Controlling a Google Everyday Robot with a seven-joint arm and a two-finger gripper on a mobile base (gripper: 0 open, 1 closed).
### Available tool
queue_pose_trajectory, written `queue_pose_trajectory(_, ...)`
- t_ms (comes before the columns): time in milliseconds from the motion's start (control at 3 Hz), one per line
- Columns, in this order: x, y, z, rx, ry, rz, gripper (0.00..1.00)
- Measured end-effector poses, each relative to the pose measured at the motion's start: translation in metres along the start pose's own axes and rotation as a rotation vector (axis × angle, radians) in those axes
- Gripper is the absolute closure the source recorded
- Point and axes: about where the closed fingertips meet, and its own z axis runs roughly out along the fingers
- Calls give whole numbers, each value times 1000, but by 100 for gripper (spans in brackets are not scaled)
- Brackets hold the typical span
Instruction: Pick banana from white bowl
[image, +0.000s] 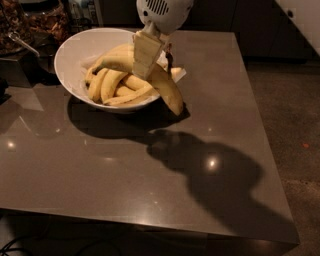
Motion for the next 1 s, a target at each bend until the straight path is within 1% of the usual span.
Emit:
queue_pose_trajectory(333,24,18,-8,-9,31,61,100)
queue_pose_trajectory(667,44,33,-7,-31,50,115,100)
queue_pose_trajectory(1000,64,45,-8,-47,53,158,100)
